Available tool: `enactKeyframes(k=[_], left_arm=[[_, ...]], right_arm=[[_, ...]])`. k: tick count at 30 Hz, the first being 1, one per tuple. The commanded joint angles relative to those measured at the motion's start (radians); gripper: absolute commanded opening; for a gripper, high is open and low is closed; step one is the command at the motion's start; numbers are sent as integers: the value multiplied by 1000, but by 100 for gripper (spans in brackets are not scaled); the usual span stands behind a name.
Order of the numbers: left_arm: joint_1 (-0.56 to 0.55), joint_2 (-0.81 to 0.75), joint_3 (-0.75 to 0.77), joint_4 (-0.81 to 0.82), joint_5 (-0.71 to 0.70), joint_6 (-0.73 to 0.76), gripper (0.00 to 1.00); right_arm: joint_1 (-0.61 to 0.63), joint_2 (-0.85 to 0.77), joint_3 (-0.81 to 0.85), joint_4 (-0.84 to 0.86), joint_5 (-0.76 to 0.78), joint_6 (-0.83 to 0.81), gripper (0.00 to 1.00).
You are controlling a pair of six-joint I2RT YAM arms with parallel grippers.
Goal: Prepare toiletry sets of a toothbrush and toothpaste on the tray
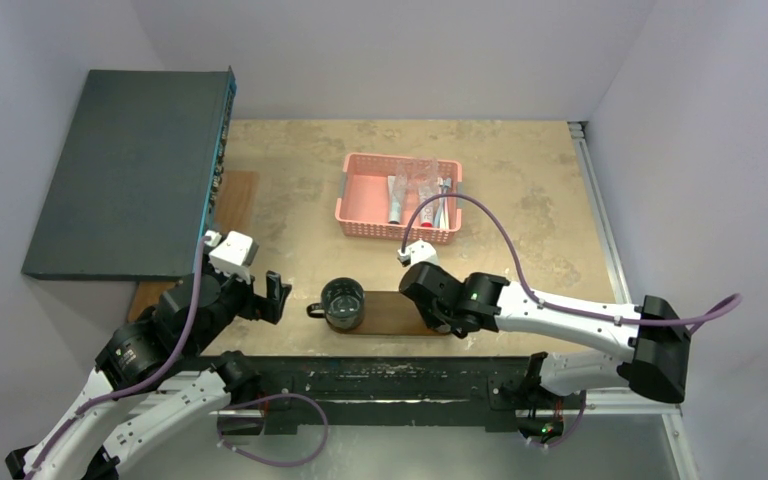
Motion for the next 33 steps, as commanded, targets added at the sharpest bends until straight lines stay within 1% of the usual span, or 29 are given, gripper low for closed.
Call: enactKeyframes(k=[1,6,8,11,18,25,29,33], left_arm=[[5,5,-1,22,-9,-12,96],[4,4,-1,23,-9,-12,96],[4,4,-1,22,-9,-13,96],[4,5,-1,22,-9,-12,96],[4,4,0,23,-8,-12,96],[4,5,-1,24,-7,-12,96],[5,5,-1,24,-8,-12,96],[4,2,-1,24,-9,-12,96]], right_arm=[[7,-31,42,-2,60,21,24],[7,-38,62,-12,65,22,27],[7,-41,74,-18,65,22,31],[7,-47,104,-41,78,19,33],[7,-49,198,-81,136,-10,37],[-2,11,328,-90,213,-84,41],[-37,71,401,-77,240,-139,42],[-111,123,462,-30,225,-194,42]])
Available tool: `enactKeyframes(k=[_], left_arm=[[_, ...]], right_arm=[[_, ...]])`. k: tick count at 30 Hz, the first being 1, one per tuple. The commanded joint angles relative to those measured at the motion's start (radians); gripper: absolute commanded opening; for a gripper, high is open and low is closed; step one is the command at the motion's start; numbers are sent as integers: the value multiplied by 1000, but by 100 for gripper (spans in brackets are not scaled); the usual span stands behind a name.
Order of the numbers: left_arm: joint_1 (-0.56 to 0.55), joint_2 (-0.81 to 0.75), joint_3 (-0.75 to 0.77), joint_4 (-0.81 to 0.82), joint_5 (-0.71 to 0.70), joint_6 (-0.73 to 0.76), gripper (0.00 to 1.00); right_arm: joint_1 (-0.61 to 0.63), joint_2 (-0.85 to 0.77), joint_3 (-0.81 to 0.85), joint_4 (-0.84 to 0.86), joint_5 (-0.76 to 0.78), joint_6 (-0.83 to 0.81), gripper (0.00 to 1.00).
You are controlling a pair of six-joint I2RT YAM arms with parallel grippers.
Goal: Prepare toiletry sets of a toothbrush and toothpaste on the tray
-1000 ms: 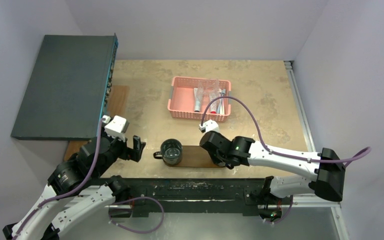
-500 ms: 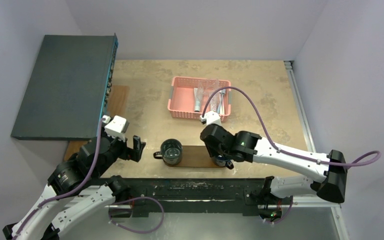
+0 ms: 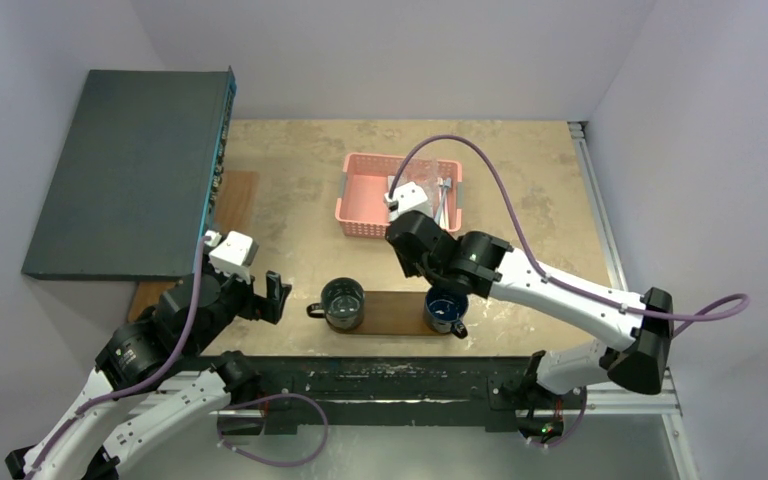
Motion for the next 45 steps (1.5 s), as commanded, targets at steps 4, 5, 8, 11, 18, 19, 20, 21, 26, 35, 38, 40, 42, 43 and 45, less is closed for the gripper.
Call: enactKeyframes(k=[4,5,8,11,18,19,20,21,26,35,38,40,42,43,45], left_arm=[[4,-2,-1,23,-9,-12,96],[5,-2,-1,23,-9,-12,96],[4,-5,-1,23,-10,-12,96],[5,-5,-1,23,-7,-12,96],[4,-9,-1,23,-10,-13,96],[4,-9,-1,21,-11,-13,96],[4,-9,-1,21,-11,-12,96],[5,-7,-1,21,-11,-13,96],[4,-6,0,22,-11,-13,96],[4,-4,-3,24,-8,-12,96],[5,-4,-3,24,-6,-12,96],[4,-3,-2,26,-3,-12,96],[5,0,-3,27,-1,-11,96],[5,1,-4,27,1,-12,96],[5,3,-4,27,3,-11,96]], right_arm=[[-142,78,123,98,23,-108,42],[-157,91,136,108,26,-116,42],[-202,136,181,142,39,-147,43],[-248,191,240,156,27,-180,43],[-353,321,359,171,-22,-221,43],[-364,340,375,174,-26,-227,43],[-377,359,395,175,-31,-235,43],[-389,378,413,177,-37,-252,43],[-452,475,509,168,-86,-350,44],[-511,650,683,126,-175,-586,42],[-519,697,718,126,-181,-645,45],[-523,723,731,134,-195,-679,46],[-525,749,757,130,-197,-701,46],[-525,766,776,124,-196,-713,46],[-527,783,800,112,-197,-732,46]])
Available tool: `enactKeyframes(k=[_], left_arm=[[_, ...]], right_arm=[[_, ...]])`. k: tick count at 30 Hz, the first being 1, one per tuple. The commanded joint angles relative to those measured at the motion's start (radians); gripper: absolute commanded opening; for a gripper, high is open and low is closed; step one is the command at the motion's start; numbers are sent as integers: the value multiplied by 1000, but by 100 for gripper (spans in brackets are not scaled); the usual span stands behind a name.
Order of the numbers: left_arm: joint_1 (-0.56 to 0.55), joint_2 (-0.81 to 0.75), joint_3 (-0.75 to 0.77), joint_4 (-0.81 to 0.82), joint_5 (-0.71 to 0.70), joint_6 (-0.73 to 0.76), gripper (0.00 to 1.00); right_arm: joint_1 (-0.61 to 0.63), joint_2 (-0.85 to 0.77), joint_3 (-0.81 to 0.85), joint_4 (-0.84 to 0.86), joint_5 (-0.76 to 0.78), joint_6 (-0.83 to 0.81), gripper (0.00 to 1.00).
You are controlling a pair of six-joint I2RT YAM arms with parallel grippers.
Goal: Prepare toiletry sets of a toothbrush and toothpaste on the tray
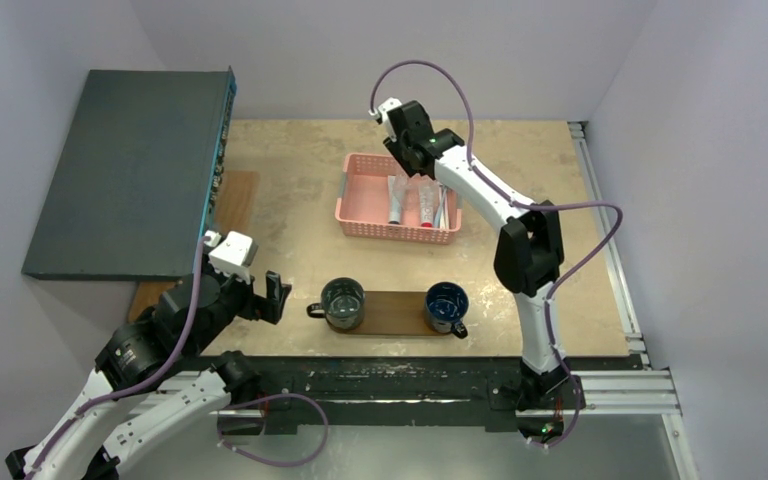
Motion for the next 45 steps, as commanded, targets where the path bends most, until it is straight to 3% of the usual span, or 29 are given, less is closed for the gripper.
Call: enactKeyframes(k=[1,45], left_arm=[[4,7,-4,29,4,-12,96],[5,10,-3,30,10,-10,96]], right_arm=[[-5,19,88,-13,-24,-96,46],[-4,104,15,-13,9,-211,43]])
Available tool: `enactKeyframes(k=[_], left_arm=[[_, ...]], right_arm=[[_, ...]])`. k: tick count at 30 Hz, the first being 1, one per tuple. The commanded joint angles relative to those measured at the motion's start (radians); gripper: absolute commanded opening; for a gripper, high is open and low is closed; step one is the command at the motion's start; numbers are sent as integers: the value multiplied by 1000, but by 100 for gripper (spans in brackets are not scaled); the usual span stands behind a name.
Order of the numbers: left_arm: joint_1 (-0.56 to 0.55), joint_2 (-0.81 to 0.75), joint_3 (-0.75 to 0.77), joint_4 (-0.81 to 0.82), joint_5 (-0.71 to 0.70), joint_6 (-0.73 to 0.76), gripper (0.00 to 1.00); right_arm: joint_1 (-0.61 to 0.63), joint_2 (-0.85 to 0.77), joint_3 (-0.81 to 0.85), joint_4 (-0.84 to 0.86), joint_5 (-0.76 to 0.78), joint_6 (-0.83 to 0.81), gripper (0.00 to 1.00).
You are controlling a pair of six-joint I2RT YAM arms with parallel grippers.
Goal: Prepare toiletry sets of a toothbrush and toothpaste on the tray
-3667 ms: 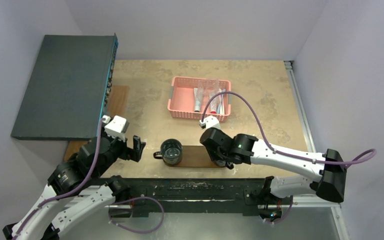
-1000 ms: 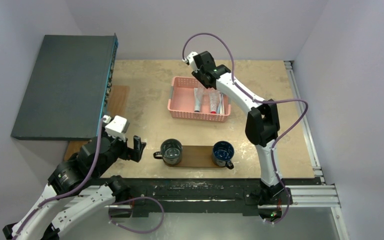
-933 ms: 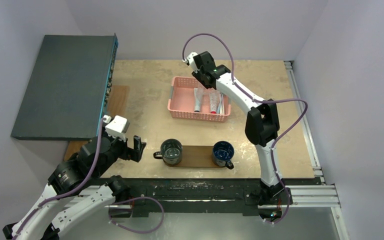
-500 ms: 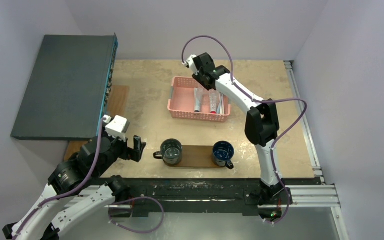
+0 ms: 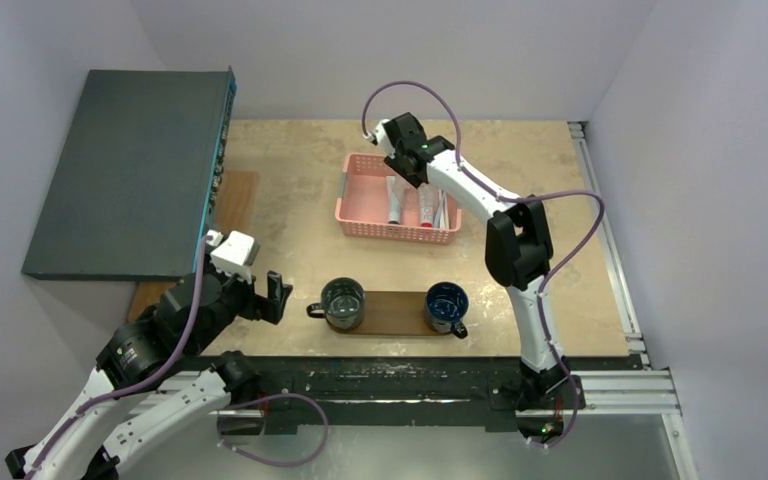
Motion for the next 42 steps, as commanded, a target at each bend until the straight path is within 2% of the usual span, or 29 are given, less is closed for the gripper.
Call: enactKeyframes(k=[1,10,28,35,42], left_arm=[[5,1,-4,30,1,-10,96],[4,-6,-3,30,1,-10,96],[5,-14,-2,31,9,-9,96],[5,-11,-2,32,7,-10,96],[5,-11,-4,32,4,-9,96]], right_arm=[[5,-6,-3,18,2,-17,43],[65,-46,-108,70,63,-81,44],[123,-104,-150,136,101,-146,45],[122,-77,-125,119,65,-163,46],[117,-49,-88,64,-46,-173,45]])
